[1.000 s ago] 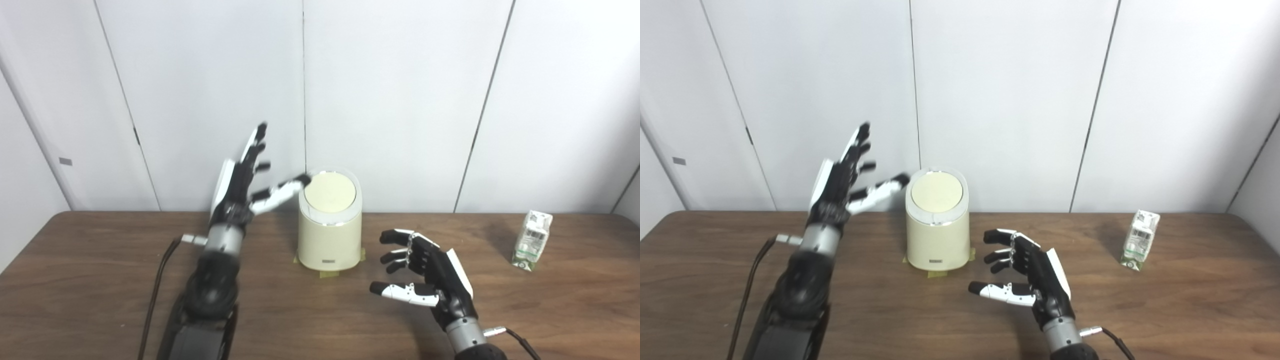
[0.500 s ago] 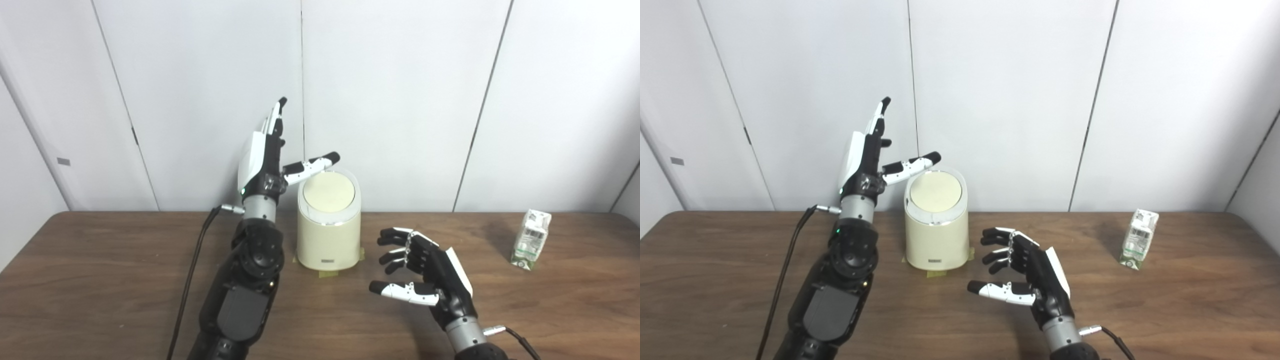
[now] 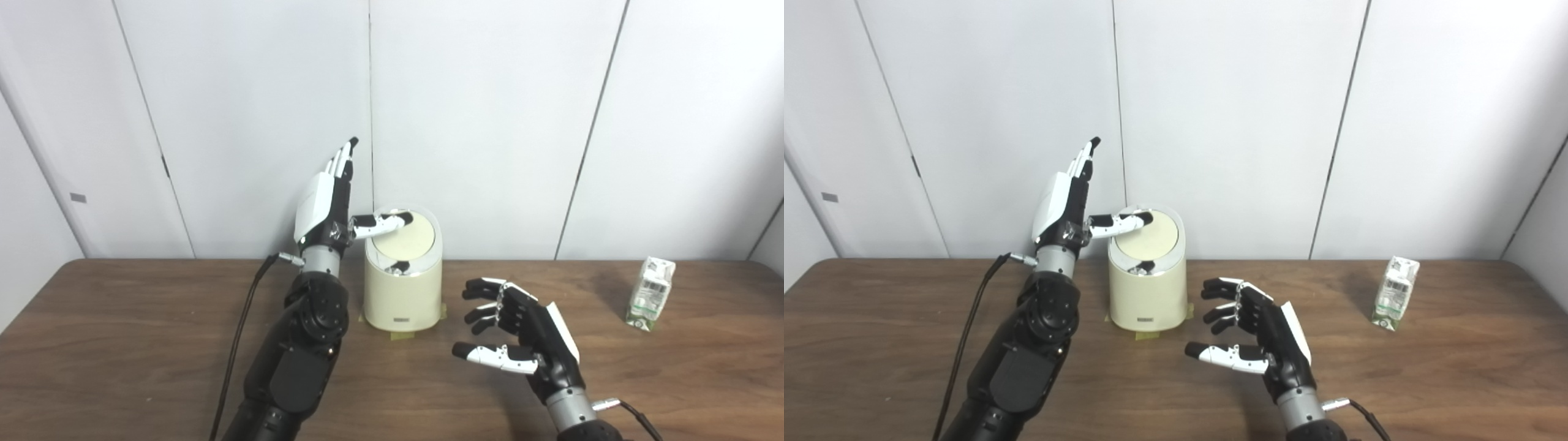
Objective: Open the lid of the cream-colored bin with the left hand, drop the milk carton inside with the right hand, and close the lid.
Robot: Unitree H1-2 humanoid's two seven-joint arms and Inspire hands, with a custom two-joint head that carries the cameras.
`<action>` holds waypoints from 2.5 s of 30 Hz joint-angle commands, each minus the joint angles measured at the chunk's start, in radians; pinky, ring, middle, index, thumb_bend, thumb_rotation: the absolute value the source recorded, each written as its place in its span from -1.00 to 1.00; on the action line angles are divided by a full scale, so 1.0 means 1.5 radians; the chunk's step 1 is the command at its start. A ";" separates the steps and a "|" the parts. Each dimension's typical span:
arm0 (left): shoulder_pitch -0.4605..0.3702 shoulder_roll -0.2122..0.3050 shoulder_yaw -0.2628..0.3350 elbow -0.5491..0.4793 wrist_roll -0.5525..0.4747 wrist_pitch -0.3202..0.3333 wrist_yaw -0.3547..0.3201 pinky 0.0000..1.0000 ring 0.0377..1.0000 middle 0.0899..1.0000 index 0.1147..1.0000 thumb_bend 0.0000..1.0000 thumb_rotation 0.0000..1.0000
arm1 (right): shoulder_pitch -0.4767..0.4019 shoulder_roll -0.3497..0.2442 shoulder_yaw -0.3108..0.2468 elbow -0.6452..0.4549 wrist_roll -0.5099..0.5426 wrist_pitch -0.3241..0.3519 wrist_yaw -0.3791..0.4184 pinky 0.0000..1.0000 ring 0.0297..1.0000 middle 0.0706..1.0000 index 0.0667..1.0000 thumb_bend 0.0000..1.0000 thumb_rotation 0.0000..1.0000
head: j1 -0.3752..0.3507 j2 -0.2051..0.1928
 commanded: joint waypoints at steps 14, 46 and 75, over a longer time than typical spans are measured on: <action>-0.030 0.019 -0.039 0.010 0.044 0.013 0.013 0.86 1.00 1.00 1.00 0.65 -0.80 | -0.018 0.008 0.005 -0.035 0.002 -0.017 0.000 -0.17 0.01 0.30 0.28 0.22 -0.92 | -0.006 0.009; -0.057 0.098 -0.227 0.019 0.283 0.155 -0.083 0.85 1.00 1.00 1.00 1.00 -0.68 | -0.004 0.003 0.005 -0.072 -0.003 0.015 0.005 -0.15 0.05 0.31 0.25 0.16 -0.72 | 0.001 0.038; -0.006 0.068 -0.059 -0.061 0.183 0.051 0.063 0.67 0.97 1.00 1.00 0.71 -0.18 | -0.002 -0.002 0.014 -0.064 -0.009 0.014 0.011 -0.20 -0.01 0.31 0.25 0.11 -0.69 | 0.013 0.037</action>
